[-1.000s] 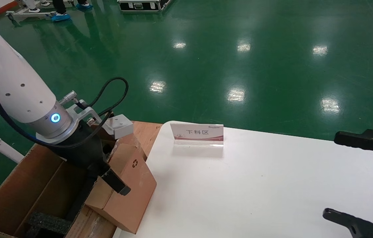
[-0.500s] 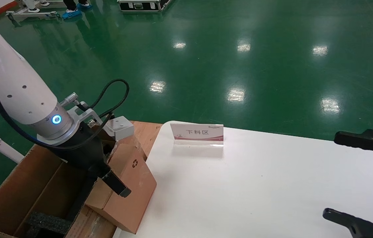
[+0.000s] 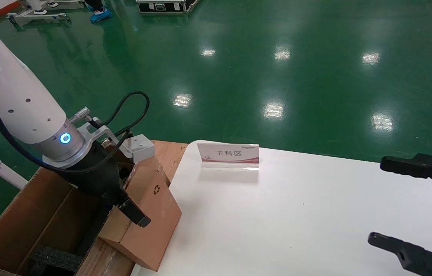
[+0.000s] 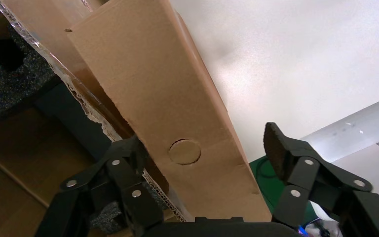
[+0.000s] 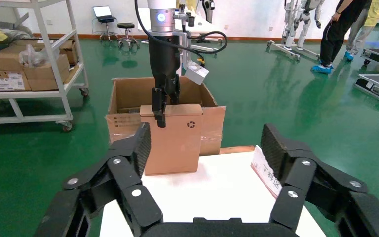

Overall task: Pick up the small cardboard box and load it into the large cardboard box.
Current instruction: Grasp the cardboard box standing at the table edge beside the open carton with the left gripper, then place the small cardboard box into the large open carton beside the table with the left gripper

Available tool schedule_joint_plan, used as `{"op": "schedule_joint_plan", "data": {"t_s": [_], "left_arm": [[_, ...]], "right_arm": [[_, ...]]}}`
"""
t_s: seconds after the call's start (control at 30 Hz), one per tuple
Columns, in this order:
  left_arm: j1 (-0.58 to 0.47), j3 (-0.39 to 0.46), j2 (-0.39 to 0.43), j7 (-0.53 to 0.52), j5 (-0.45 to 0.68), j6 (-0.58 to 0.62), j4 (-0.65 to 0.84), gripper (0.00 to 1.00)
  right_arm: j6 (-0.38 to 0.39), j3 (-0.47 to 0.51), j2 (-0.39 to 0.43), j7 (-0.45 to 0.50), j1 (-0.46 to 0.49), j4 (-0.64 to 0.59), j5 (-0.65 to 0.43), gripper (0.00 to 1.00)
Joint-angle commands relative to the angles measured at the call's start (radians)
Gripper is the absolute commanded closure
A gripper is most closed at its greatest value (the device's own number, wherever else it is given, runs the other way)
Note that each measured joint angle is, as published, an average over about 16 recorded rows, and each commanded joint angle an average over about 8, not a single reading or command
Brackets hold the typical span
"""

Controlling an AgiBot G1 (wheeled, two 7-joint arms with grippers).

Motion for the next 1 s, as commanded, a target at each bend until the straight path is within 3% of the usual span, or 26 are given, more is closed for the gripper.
{"op": "schedule_joint_plan", "data": {"t_s": [0.03, 0.6, 1.0], "left_arm": [[0.0, 0.0, 0.0, 0.0, 0.0, 0.0, 0.0, 1.0], [-0.011, -0.01, 0.0, 0.012, -0.005, -0.007, 0.018, 1.0], [-0.264, -0.087, 0.017, 0.129, 0.027, 0.031, 0.07, 1.0]], "right_arm": [[0.0, 0.0, 0.0, 0.0, 0.0, 0.0, 0.0, 1.0], [0.0, 0.0, 0.0, 0.0, 0.0, 0.0, 0.0, 1.0], [0.0, -0.001, 0.0, -0.001, 0.001, -0.001, 0.0, 1.0]]}}
